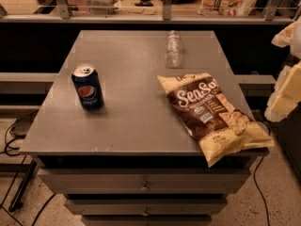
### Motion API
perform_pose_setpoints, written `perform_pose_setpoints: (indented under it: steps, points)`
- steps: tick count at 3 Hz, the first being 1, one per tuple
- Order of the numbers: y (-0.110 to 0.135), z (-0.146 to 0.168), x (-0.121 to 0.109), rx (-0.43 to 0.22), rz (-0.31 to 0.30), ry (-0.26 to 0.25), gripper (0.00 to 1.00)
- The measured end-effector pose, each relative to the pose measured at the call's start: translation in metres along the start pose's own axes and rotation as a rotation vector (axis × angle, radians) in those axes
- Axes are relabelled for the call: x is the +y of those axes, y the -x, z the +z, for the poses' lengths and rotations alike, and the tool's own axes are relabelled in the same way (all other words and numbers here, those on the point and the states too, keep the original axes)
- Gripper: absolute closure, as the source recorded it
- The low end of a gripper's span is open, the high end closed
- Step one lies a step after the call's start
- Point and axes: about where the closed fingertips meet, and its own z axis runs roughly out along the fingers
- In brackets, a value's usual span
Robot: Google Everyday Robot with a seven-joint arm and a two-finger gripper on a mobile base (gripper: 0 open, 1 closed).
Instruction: Place water bottle upright
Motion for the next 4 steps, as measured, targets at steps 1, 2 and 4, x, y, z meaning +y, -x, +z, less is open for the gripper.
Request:
perform_pose_setpoints:
  steps: [1, 2, 4]
  points:
    - [-0.007, 0.001, -0.028, -0.038, 0.134, -0.035, 0.00]
    - [0.008, 0.009, -0.065, -0.085, 0.321, -0.090, 0.00]
    - [0.032, 0.015, -0.086, -0.128, 0.431, -0.111, 0.00]
